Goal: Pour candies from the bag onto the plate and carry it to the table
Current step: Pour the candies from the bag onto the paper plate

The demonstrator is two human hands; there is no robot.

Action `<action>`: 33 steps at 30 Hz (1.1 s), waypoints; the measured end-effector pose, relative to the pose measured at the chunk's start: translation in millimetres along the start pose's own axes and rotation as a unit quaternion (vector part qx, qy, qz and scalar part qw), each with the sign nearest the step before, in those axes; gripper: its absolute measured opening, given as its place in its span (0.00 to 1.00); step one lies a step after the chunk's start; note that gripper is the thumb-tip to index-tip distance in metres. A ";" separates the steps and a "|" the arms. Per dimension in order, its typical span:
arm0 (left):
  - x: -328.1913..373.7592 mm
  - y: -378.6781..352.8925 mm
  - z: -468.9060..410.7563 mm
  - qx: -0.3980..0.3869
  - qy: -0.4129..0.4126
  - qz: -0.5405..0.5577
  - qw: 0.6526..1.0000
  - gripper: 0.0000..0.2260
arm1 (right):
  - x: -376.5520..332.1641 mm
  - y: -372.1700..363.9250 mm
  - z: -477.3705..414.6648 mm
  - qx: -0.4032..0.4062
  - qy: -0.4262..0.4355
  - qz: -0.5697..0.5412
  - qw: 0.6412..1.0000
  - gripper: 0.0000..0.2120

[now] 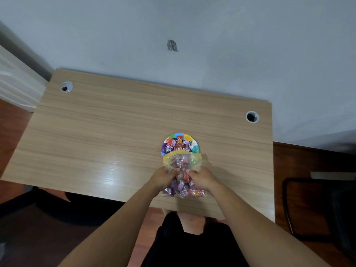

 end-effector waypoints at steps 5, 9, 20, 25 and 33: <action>1.7 -0.9 4.0 -0.002 -0.007 0.008 1.000 0.15 | 0.3 3.4 3.7 0.000 0.004 0.000 1.000 0.19; 2.9 -1.2 10.3 0.000 -0.010 0.033 0.999 0.15 | 3.2 3.8 2.6 0.005 0.022 -0.014 1.000 0.16; 10.1 -1.5 28.8 -0.009 -0.029 0.117 0.993 0.14 | 2.5 9.4 13.1 0.031 0.038 -0.093 0.994 0.16; 10.0 -0.4 30.8 -0.002 -0.030 0.133 0.991 0.14 | 7.0 7.6 11.2 0.032 0.044 -0.097 0.994 0.19; 3.2 -1.6 33.3 -0.021 -0.016 0.133 0.991 0.18 | 5.0 5.6 15.2 0.021 0.056 -0.097 0.994 0.15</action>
Point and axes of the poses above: each hand's wrist, its own z-axis away from the middle knuckle, its own y-axis out of the back of the hand, x = y × z, the point moved 7 cm from there along -z, towards the middle knuckle, and after that the axes turned 7 degrees about y, right-handed, at the moved point
